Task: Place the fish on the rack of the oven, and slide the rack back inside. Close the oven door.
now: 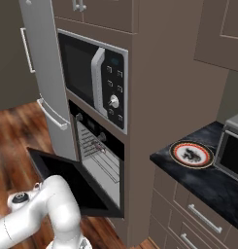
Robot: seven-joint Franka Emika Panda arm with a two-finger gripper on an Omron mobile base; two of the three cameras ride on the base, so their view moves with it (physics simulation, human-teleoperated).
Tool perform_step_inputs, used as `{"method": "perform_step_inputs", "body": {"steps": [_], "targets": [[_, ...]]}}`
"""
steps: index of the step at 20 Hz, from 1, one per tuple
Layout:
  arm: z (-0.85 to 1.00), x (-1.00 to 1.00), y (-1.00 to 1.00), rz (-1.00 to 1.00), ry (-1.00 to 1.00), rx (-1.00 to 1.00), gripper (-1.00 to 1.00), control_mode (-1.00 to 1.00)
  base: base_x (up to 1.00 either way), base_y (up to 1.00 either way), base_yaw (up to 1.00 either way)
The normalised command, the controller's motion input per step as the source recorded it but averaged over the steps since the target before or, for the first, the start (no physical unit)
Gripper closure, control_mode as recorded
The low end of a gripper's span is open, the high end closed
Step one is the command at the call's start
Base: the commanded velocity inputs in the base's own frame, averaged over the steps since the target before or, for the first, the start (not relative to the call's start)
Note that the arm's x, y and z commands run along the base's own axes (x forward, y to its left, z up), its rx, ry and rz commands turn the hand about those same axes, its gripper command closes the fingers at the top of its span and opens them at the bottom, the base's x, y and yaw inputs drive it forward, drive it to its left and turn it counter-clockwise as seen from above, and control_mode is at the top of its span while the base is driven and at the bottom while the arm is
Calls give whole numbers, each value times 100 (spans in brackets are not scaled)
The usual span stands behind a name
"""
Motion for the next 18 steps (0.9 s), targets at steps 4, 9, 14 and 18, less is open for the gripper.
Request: {"method": "perform_step_inputs", "body": {"steps": [4, 9, 14, 18], "targets": [[100, 81, -75, -23, -5, -5, -100, -100, 0, 0, 0], [93, 85, -99, -16, 0, 3, -100, -100, 0, 0, 0], [40, 96, -100, -4, 3, 19, -100, -100, 0, 0, 0], [-5, 100, -100, 1, 18, 31, -100, -100, 0, 0, 0]]}}
